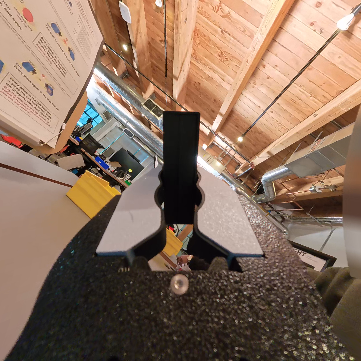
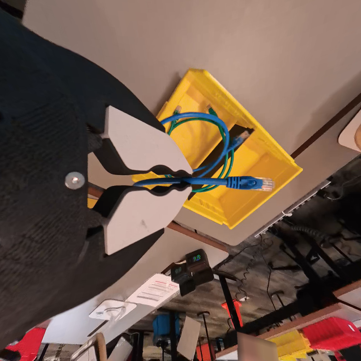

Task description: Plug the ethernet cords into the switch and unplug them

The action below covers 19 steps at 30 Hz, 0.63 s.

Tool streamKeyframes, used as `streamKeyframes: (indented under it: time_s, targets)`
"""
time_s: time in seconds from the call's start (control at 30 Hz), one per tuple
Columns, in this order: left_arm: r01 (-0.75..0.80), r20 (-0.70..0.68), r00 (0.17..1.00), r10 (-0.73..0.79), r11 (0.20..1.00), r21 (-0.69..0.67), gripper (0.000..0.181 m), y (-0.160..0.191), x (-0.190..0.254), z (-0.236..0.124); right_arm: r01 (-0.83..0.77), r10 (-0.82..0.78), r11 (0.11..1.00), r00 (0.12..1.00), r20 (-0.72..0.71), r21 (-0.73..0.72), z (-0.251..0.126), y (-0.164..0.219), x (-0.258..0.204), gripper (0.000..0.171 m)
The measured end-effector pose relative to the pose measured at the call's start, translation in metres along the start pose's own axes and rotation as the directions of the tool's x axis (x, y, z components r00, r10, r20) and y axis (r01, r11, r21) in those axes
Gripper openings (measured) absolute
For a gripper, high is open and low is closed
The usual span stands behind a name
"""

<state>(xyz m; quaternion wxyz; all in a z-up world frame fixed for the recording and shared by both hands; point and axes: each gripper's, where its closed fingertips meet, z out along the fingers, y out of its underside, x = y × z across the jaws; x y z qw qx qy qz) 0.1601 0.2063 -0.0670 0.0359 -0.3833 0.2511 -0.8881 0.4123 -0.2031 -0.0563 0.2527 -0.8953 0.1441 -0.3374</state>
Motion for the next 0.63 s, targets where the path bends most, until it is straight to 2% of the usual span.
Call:
streamKeyframes:
  time_s: [0.03, 0.17, 0.27, 0.37, 0.43, 0.47, 0.53, 0.57, 0.63]
  targets:
    - [0.0, 0.001, 1.0, 0.0, 1.0, 0.0, 0.031, 0.0, 0.0, 0.0, 0.007, -0.007, 1.0, 1.0, -0.028, 0.007, 0.003, 0.0, 0.002, 0.006]
    - [-0.006, 0.003, 1.0, 0.006, 1.0, -0.011, 0.03, 0.003, 0.0, 0.0, 0.02, -0.016, 0.999, 0.996, -0.083, 0.049, 0.015, -0.008, 0.007, 0.006]
    - [-0.001, -0.005, 1.0, 0.001, 1.0, -0.012, 0.029, 0.003, 0.0, 0.001, 0.038, -0.02, 0.996, 0.978, -0.206, 0.083, 0.015, -0.018, 0.025, 0.006]
    - [-0.009, -0.007, 1.0, 0.008, 1.0, -0.022, 0.03, 0.006, 0.002, 0.003, -0.014, 0.069, 0.981, 0.958, -0.279, 0.194, 0.009, -0.032, 0.042, 0.006]
    - [-0.005, -0.014, 1.0, 0.004, 1.0, -0.025, 0.03, 0.007, 0.003, 0.004, 0.007, 0.09, 0.967, 0.925, -0.37, 0.255, 0.0, -0.037, 0.054, 0.006]
    - [-0.002, -0.018, 1.0, 0.001, 1.0, -0.027, 0.03, 0.008, 0.003, 0.005, 0.017, 0.092, 0.957, 0.93, -0.356, 0.29, 0.0, -0.04, 0.05, 0.006]
    - [0.006, -0.02, 1.0, -0.006, 1.0, -0.029, 0.029, 0.009, 0.002, 0.005, 0.005, 0.048, 0.949, 0.986, -0.158, 0.316, 0.017, -0.037, 0.015, 0.006]
    - [0.013, -0.018, 1.0, -0.013, 1.0, -0.029, 0.03, 0.01, 0.001, 0.005, 0.013, -0.002, 0.964, 0.999, -0.042, 0.264, 0.029, -0.025, -0.007, 0.006]
    - [0.027, -0.025, 0.999, -0.028, 0.999, -0.032, 0.029, 0.011, 0.001, 0.005, 0.045, -0.051, 0.992, 0.998, 0.041, 0.12, 0.048, 0.009, -0.03, 0.007]
